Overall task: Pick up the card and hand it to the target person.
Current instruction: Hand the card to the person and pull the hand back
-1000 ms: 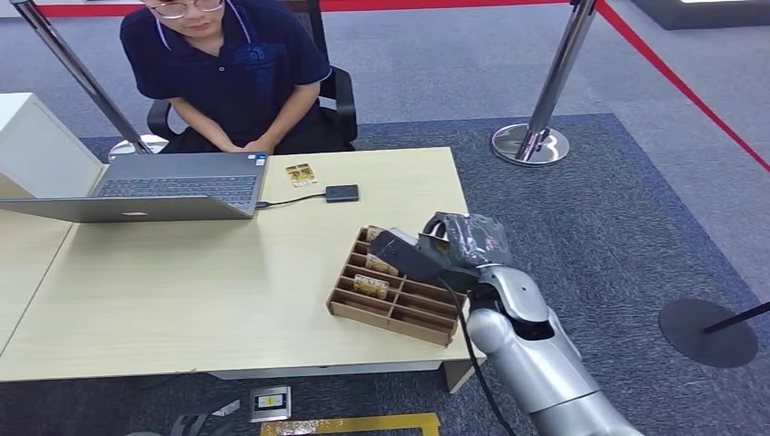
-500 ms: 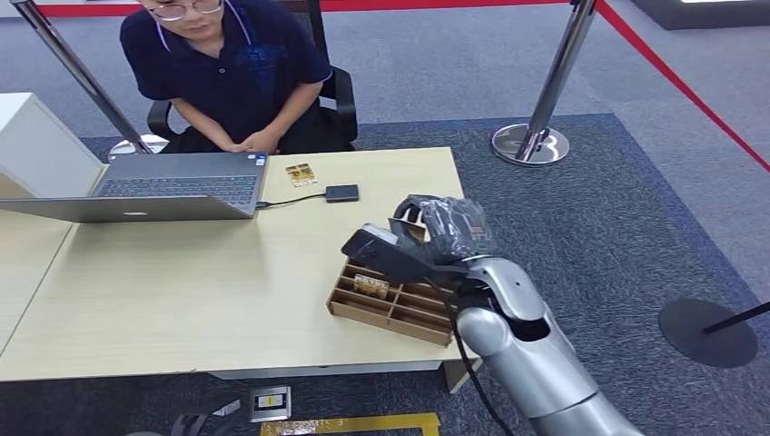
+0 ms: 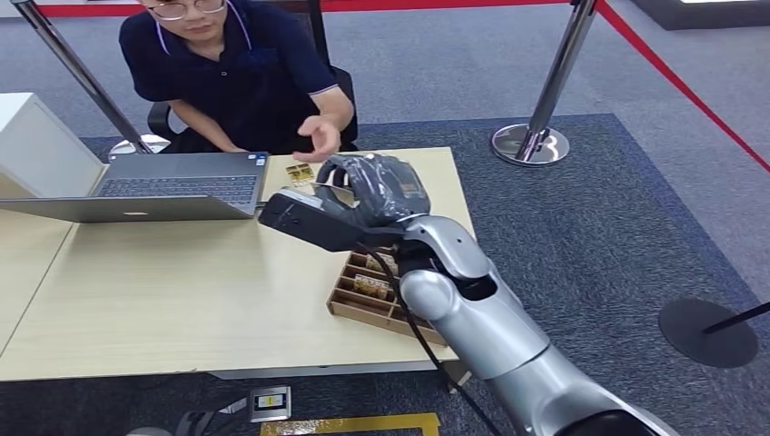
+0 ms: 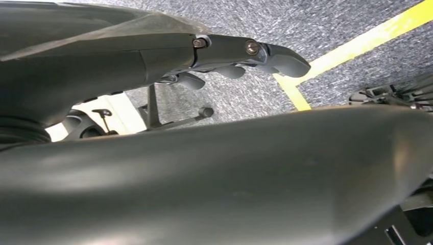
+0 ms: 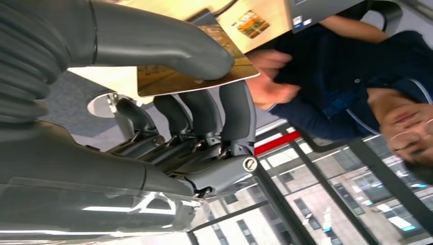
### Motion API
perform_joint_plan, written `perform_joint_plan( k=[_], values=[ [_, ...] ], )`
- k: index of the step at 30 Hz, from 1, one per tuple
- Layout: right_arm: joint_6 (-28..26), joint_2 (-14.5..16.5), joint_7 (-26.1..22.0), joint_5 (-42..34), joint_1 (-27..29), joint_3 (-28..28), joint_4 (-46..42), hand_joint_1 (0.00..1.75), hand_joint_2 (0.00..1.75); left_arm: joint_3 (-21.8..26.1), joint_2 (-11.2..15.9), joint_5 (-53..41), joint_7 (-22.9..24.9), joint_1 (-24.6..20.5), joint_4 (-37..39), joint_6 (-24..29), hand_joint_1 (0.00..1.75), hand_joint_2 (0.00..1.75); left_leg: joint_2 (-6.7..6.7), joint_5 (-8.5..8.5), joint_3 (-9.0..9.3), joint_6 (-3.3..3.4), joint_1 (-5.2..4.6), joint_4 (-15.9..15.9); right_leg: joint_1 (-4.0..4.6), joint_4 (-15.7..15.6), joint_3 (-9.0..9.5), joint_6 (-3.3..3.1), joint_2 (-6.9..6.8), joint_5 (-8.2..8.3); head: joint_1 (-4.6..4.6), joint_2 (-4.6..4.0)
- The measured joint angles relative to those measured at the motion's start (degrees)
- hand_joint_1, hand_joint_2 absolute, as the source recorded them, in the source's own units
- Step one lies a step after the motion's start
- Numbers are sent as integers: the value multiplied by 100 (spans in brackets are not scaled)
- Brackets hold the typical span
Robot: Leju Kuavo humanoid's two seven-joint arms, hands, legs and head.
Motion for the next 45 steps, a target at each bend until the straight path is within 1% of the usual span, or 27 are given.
perform_joint_plan(
  k=[7, 12, 17, 18, 19, 21, 22, 23, 25, 29, 34, 36, 39, 42, 45],
  values=[
    [-99, 184, -66, -21, -243, 13, 674, 154, 175, 41, 14, 52, 13, 10, 11, 12, 0, 0, -8, 1, 0, 0, 1, -1, 1, -4, 4, 0, -8, -1, 0, 0],
    [-129, 300, -146, 4, -305, 95, 1027, 152, 175, 82, 36, 97, -29, 64, 7, 30, 0, 0, -7, -1, 2, -1, 1, -2, 1, -4, 6, 0, -7, -3, 0, 0],
    [-144, 325, -169, 33, -264, 199, 1170, 143, 175, 87, 35, 103, -29, 64, 3, 30, 0, 0, -5, 0, -2, 1, 3, -1, 3, -6, 4, -1, -3, 0, 0, 0],
    [-153, 326, -167, 29, -257, 239, 1182, 134, 175, 89, 34, 106, -27, 64, 3, 31, 0, 0, -6, 0, -1, 0, 2, -2, 2, -5, 4, 0, -4, -1, 0, 0],
    [-168, 327, -159, 20, -254, 286, 1189, 105, 175, 90, 34, 109, -26, 65, 2, 32, 0, 0, -6, 0, -1, 0, 2, -2, 2, -5, 4, 0, -4, -1, 0, 0],
    [-197, 327, -142, -1, -241, 365, 1181, 37, 175, 95, 33, 116, -28, 70, 1, 36, 0, 0, -6, -1, -1, -1, 1, -2, 1, -3, 4, 0, -4, -2, 0, 0],
    [-209, 327, -123, -15, -239, 414, 1173, 9, 175, 97, 34, 120, -31, 73, 1, 38, 0, 0, -5, -1, -1, -1, 1, -2, 1, -3, 3, 0, -3, -2, 0, 0],
    [-215, 327, -111, -22, -236, 453, 1165, 2, 175, 100, 34, 122, -33, 77, 1, 40, 0, 0, -6, -1, -1, -1, 1, -2, 1, -3, 3, 0, -3, -2, 0, 0],
    [-263, 327, -52, -122, -246, 594, 1183, 0, 175, 102, 35, 124, -35, 82, -1, 40, 0, 0, -5, -1, -2, 0, 2, -1, 2, -3, 3, -1, -3, -2, 0, 0],
    [-480, 327, -21, -308, -243, 738, 1259, 0, 0, 108, 35, 139, -28, 79, -3, 45, 0, 0, -3, -1, -3, 0, 2, 0, 2, -2, 1, 0, -1, -1, 0, 0],
    [-836, 253, -136, -218, -131, 641, 1102, 0, 0, 143, 58, 187, -63, 110, -6, 66, 0, 0, -7, 0, -3, 1, 4, -1, 4, -5, 3, 0, -5, 0, 0, 0],
    [-976, 133, -145, -141, -19, 566, 845, 0, 0, 165, 77, 209, -91, 133, -6, 77, 0, 0, -8, -1, -2, 0, 3, -1, 3, -6, 5, 0, -6, -2, 0, 0],
    [-1188, -217, -111, 6, 314, 295, 104, 0, 0, 217, 118, 266, -137, 179, -8, 110, 0, 0, -19, 1, 0, 1, 5, -4, 5, -12, 11, 1, -16, -2, 0, 0],
    [-1395, -660, 37, 338, 767, -140, -764, 0, 0, 248, 152, 291, -181, 216, -14, 126, 0, 0, -34, 2, 1, 1, 6, -4, 6, -16, 17, 2, -32, -5, 0, 0],
    [-1517, -1011, 125, 647, 1227, -698, -1547, 0, 0, 255, 167, 290, -202, 233, -16, 142, 0, 0, -44, 3, 1, 3, 6, -4, 6, -22, 21, 4, -42, -6, 0, 0]
  ],
)
